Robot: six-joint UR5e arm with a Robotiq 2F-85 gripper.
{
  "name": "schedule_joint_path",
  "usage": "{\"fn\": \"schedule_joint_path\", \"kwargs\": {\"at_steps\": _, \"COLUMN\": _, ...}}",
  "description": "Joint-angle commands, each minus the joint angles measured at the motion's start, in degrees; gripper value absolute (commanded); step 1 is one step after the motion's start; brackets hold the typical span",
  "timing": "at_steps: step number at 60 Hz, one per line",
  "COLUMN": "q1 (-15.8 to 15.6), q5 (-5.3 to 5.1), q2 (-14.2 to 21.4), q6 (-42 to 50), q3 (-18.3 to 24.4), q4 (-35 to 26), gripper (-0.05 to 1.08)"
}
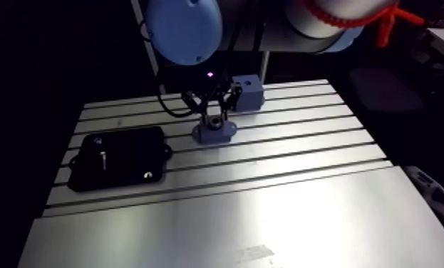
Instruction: Pick up the bearing and press it into the housing until flush.
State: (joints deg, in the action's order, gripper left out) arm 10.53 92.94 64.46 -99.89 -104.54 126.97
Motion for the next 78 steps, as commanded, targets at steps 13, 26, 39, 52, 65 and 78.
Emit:
{"fn": "schedule_joint_path", "kwargs": {"at_steps": 13, "q1": -0.07, "q5": 0.0, "q2": 0.0, "q6": 0.0, "q3": -0.36, "q4": 0.0, "gripper": 0.73}}
{"fn": "schedule_joint_path", "kwargs": {"at_steps": 26, "q1": -0.07, "q5": 0.0, "q2": 0.0, "q6": 0.0, "q3": -0.43, "q4": 0.0, "gripper": 0.73}}
{"fn": "schedule_joint_path", "kwargs": {"at_steps": 39, "q1": -0.07, "q5": 0.0, "q2": -0.09, "q6": 0.0, "q3": -0.45, "q4": 0.0, "gripper": 0.73}}
{"fn": "schedule_joint_path", "kwargs": {"at_steps": 52, "q1": -0.07, "q5": 0.0, "q2": -0.09, "q6": 0.0, "q3": -0.36, "q4": 0.0, "gripper": 0.73}}
{"fn": "schedule_joint_path", "kwargs": {"at_steps": 65, "q1": 0.02, "q5": 0.08, "q2": -0.52, "q6": 0.0, "q3": -0.36, "q4": 0.09, "gripper": 0.73}}
{"fn": "schedule_joint_path", "kwargs": {"at_steps": 78, "q1": 0.11, "q5": 0.0, "q2": -0.53, "q6": 0.01, "q3": -0.27, "q4": 0.16, "gripper": 0.73}}
